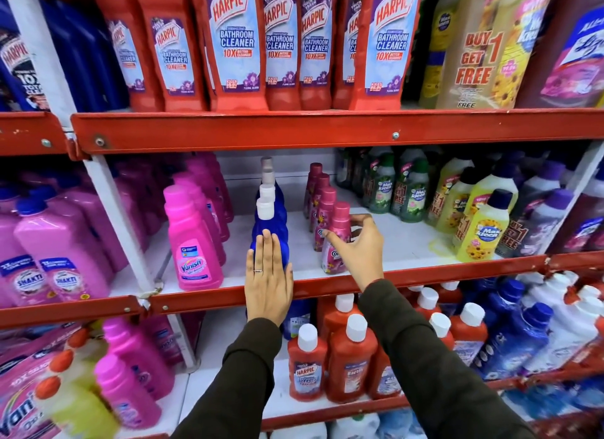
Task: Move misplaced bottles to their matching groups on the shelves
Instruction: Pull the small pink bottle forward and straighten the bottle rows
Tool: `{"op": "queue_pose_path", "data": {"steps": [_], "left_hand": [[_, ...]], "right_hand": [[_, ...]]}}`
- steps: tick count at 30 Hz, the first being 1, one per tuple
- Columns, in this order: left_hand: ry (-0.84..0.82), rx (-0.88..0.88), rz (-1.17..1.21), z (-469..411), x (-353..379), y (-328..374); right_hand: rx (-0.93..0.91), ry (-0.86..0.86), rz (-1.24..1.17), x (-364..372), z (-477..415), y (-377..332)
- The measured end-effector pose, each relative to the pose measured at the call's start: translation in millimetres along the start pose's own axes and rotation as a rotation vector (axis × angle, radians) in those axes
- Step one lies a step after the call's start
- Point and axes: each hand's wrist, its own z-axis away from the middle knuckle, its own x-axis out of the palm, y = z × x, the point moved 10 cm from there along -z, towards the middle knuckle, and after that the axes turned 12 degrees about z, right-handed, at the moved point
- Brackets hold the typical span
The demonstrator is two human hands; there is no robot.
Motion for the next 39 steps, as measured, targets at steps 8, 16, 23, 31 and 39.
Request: {"op": "queue_pose_path", "data": {"steps": [8,16,23,31,39], "left_hand": [[-0.012,-0.013,0.017,1.1,1.3,-1.7],[-0.064,-0.058,0.064,1.3,-2.3,1.5],[-0.498,-0.194,0.702,-5.6,28.3,63.9],[-0.569,-0.804,1.154,0.2,72.9,75.3],[-0.533,-0.87,1.171,2.3,77.3,67.2]], "right_hand": [[-0.004,0.009,-0.007,7.1,6.7,-4.7],[0.088,-0.212,-0.2,21.1,18.5,13.9],[0.231,-0.408,-0.424,40.8,31.5,31.9],[0.226,-0.507,-0.392,51.7,25.8,41.6],[0.23,-0.456,-0.378,47.8,27.9,42.0]]}}
